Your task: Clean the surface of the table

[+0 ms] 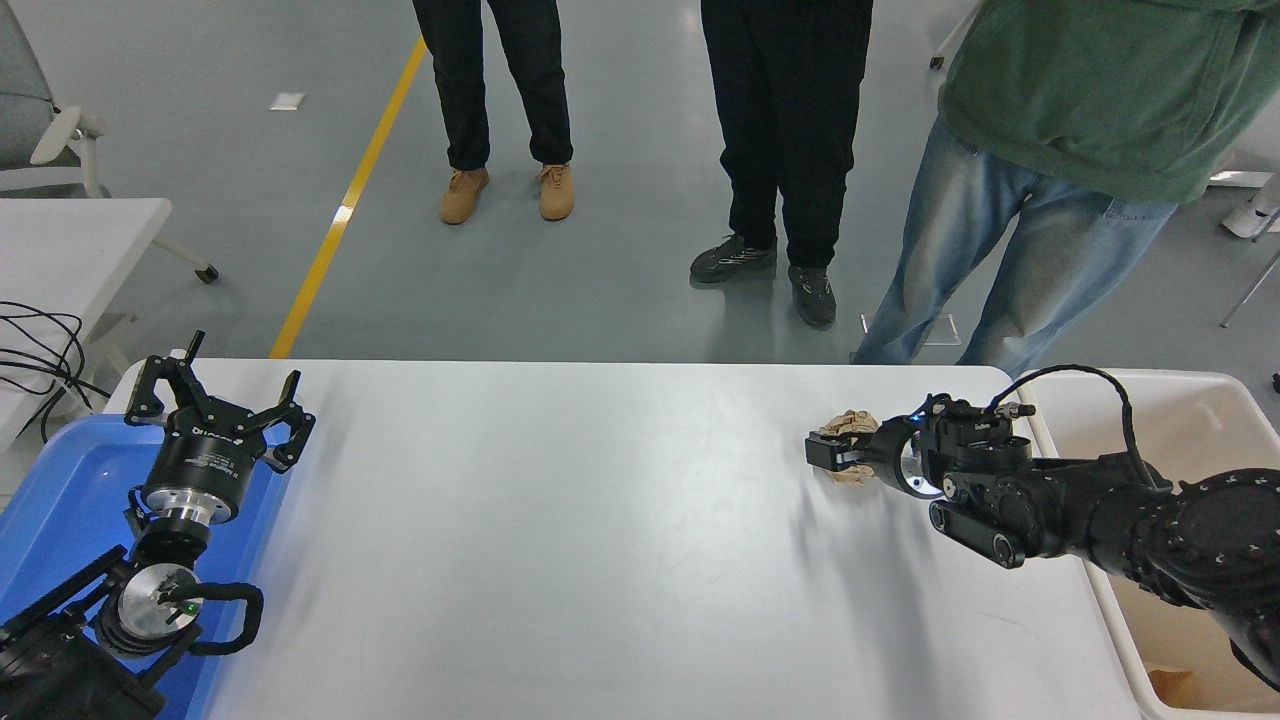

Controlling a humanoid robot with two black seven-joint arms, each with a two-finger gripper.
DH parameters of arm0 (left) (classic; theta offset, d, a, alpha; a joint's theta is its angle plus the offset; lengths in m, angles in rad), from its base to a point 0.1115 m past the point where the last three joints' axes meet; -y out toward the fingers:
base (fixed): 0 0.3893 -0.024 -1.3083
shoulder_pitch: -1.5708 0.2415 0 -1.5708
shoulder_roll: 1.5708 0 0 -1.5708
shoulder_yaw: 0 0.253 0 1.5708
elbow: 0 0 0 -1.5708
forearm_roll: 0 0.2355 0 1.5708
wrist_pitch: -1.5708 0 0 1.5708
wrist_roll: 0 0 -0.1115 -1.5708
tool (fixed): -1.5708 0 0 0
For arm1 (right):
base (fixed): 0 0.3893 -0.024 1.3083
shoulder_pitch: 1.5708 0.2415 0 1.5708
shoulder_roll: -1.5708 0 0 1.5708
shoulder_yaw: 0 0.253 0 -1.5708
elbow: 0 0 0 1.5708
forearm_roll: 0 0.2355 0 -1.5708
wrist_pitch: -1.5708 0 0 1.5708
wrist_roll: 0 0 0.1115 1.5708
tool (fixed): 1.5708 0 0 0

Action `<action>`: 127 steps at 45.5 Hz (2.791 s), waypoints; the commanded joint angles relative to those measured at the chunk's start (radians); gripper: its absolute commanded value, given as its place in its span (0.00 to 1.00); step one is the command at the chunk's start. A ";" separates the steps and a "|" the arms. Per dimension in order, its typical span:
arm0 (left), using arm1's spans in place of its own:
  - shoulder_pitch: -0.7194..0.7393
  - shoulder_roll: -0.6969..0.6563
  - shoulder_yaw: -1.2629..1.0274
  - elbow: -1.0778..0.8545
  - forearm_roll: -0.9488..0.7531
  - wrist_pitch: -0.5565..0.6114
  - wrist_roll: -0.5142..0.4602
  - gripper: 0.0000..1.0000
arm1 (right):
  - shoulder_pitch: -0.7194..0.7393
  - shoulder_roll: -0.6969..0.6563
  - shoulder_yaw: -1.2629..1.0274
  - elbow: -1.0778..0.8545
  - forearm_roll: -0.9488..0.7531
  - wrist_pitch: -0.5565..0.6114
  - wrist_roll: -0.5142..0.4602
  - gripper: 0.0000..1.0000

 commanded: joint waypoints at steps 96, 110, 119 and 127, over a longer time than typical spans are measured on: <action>0.000 0.000 0.000 -0.001 0.000 0.000 0.000 0.99 | -0.080 0.094 -0.044 -0.215 0.085 0.113 0.085 0.00; 0.000 0.000 0.000 0.001 0.000 0.000 0.000 0.99 | 0.014 0.094 -0.029 -0.207 0.200 0.244 0.118 0.00; 0.000 0.000 0.000 0.001 0.000 0.000 0.000 0.99 | 0.088 0.028 -0.021 -0.172 0.215 0.320 0.191 0.00; 0.000 0.000 0.000 0.001 0.000 0.000 0.000 0.99 | 0.212 -0.145 0.034 0.075 0.241 0.336 0.205 0.00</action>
